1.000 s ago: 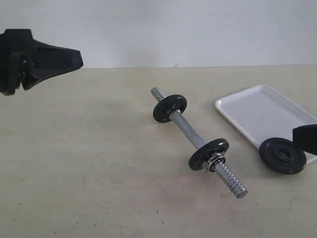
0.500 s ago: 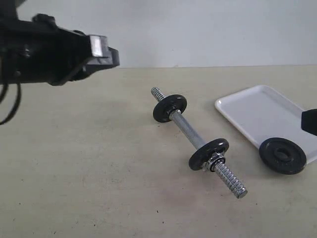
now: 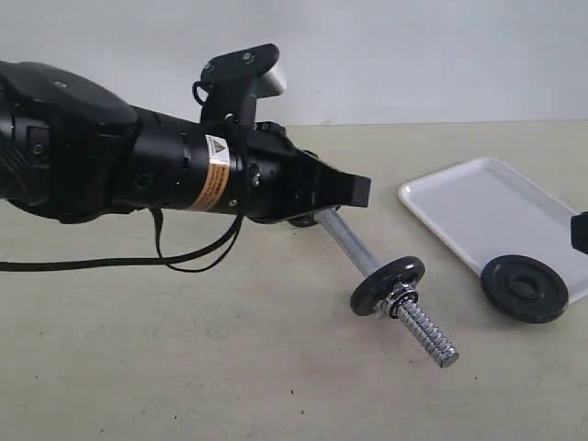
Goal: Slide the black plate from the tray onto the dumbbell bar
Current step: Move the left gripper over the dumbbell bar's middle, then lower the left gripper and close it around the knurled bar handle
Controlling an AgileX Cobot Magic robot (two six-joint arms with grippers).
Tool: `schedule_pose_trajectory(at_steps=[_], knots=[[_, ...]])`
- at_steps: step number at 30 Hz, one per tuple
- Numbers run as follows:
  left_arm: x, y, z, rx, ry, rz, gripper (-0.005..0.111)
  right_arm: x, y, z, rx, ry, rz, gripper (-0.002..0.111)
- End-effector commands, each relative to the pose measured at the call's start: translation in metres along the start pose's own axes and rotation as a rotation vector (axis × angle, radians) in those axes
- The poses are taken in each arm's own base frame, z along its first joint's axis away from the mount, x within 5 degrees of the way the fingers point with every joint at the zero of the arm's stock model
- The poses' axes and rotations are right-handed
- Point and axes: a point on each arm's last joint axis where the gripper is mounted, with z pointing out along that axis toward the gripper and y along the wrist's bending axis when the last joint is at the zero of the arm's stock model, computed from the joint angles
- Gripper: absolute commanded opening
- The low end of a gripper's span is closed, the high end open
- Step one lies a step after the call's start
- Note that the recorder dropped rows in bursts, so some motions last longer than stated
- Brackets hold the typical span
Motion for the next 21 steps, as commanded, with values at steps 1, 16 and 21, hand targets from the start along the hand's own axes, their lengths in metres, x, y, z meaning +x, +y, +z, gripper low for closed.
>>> schedule_pose_trajectory(at_steps=[1, 16, 21], knots=[[-0.014, -0.009, -0.001, 0.0, -0.054, 0.011, 0.004, -0.003, -0.001, 0.0, 0.012, -0.01, -0.017, 0.0], [-0.022, -0.012, -0.002, -0.016, -0.077, 0.675, 0.004, -0.004, -0.002, 0.0, 0.019, -0.02, -0.017, 0.0], [-0.023, -0.011, -0.002, -0.042, -0.079, 0.798, 0.004, -0.004, -0.002, 0.0, 0.023, -0.027, -0.015, 0.0]])
